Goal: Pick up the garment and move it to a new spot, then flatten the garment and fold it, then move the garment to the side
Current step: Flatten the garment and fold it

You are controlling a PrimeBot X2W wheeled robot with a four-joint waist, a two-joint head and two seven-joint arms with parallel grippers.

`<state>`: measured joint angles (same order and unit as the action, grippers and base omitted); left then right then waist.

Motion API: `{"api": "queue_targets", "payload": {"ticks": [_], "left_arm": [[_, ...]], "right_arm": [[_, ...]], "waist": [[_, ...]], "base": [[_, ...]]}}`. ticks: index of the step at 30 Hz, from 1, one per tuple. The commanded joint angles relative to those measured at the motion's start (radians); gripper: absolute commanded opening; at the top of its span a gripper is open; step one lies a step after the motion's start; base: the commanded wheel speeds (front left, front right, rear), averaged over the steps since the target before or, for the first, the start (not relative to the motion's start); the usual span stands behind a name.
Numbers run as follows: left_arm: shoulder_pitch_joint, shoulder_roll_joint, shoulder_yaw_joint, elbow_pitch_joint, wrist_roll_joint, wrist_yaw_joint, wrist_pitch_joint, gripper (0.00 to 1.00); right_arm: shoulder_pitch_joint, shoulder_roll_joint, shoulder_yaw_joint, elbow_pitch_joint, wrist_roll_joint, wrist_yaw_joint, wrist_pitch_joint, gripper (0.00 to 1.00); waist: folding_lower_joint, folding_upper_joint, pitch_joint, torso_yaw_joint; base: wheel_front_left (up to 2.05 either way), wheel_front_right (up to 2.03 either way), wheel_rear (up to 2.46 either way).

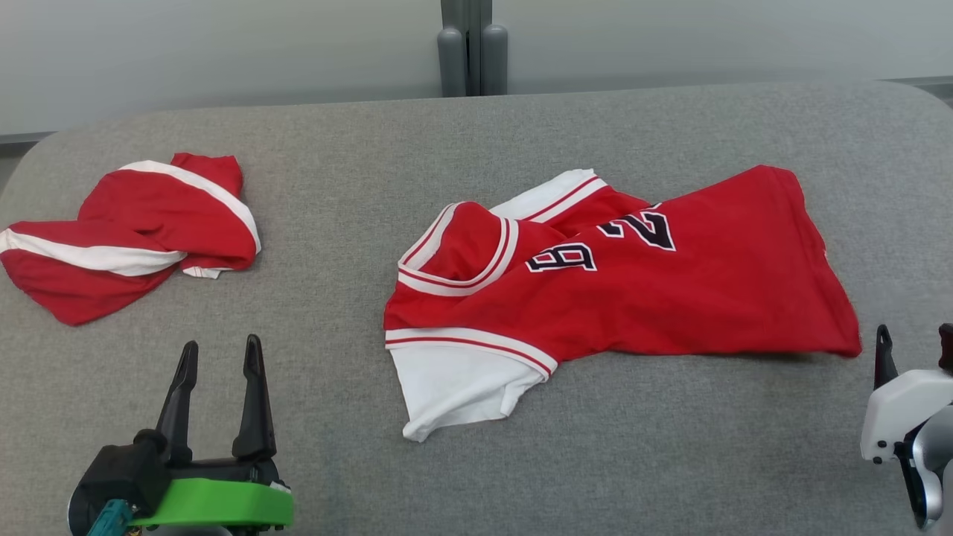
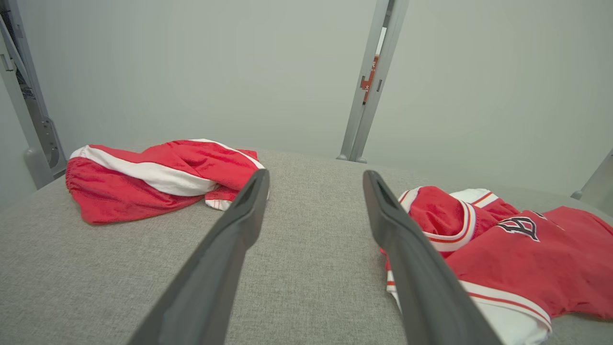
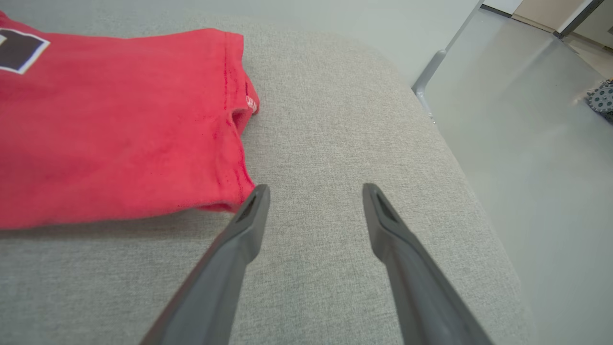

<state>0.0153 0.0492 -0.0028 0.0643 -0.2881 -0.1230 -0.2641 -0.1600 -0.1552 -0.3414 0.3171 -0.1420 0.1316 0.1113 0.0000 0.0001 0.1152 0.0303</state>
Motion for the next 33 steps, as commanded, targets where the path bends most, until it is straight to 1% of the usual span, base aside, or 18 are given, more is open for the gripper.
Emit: {"api": "queue_targets", "payload": {"ticks": [1, 3, 6, 9, 11, 14, 16, 18, 20, 25, 33], "left_arm": [[0.017, 0.002, 0.007, 0.000, 0.002, 0.006, 0.000, 1.00], [0.023, 0.002, 0.014, 0.001, 0.003, 0.007, 0.000, 1.00], [0.039, 0.002, 0.023, 0.003, 0.003, 0.009, 0.000, 1.00], [0.048, 0.002, 0.030, 0.004, -0.001, 0.009, 0.000, 1.00], [0.056, 0.002, 0.034, 0.004, -0.002, 0.012, 0.000, 1.00], [0.066, 0.002, 0.034, 0.008, -0.001, 0.014, 0.000, 1.00], [0.072, 0.002, 0.032, 0.012, 0.002, 0.015, 0.000, 1.00], [0.080, 0.002, 0.029, 0.014, 0.002, 0.017, 0.000, 1.00], [0.083, 0.002, 0.027, 0.017, 0.003, 0.018, 0.000, 1.00], [0.107, 0.002, 0.027, 0.043, 0.007, 0.023, 0.000, 1.00], [0.109, 0.002, 0.031, 0.073, 0.014, 0.020, 0.000, 1.00]], "right_arm": [[0.015, 0.010, -0.006, -0.031, 0.006, -0.002, -0.022, 1.00], [0.034, 0.028, -0.013, -0.079, 0.013, -0.002, -0.044, 1.00], [0.054, 0.061, -0.002, -0.159, 0.056, -0.002, -0.103, 1.00], [0.067, 0.078, 0.055, -0.204, 0.101, -0.002, -0.175, 1.00], [0.074, 0.084, 0.117, -0.222, 0.128, -0.002, -0.226, 1.00], [0.081, 0.090, 0.178, -0.213, 0.166, -0.002, -0.293, 1.00], [0.088, 0.096, 0.224, -0.198, 0.180, -0.002, -0.320, 1.00], [0.098, 0.099, 0.269, -0.178, 0.183, -0.002, -0.334, 1.00], [0.103, 0.096, 0.294, -0.154, 0.188, -0.002, -0.342, 1.00], [0.112, 0.102, 0.321, -0.122, 0.195, -0.002, -0.363, 1.00], [0.112, 0.104, 0.331, -0.130, 0.208, -0.002, -0.371, 1.00]], "waist": [[0.0000, -0.0001, -0.011, -0.003], [0.0000, -0.0001, -0.022, -0.007], [0.0000, -0.0001, -0.039, -0.016], [0.0000, -0.0001, -0.056, -0.024], [0.0000, -0.0001, -0.068, -0.031], [0.0000, -0.0001, -0.089, -0.037], [0.0000, -0.0001, -0.103, -0.040], [0.0000, -0.0001, -0.112, -0.040], [0.0000, -0.0001, -0.119, -0.041], [0.0000, -0.0001, -0.137, -0.045], [0.0000, -0.0001, -0.148, -0.060]], "base": [[0.00, 0.00, 0.00], [0.00, 0.00, 0.00], [0.00, 0.00, 0.00], [0.00, 0.00, 0.00], [0.00, 0.00, 0.00], [0.00, 0.00, 0.00], [0.00, 0.00, 0.00], [0.00, 0.00, 0.00], [0.00, 0.00, 0.00], [0.00, 0.00, 0.00], [0.00, 0.00, 0.00]]}}
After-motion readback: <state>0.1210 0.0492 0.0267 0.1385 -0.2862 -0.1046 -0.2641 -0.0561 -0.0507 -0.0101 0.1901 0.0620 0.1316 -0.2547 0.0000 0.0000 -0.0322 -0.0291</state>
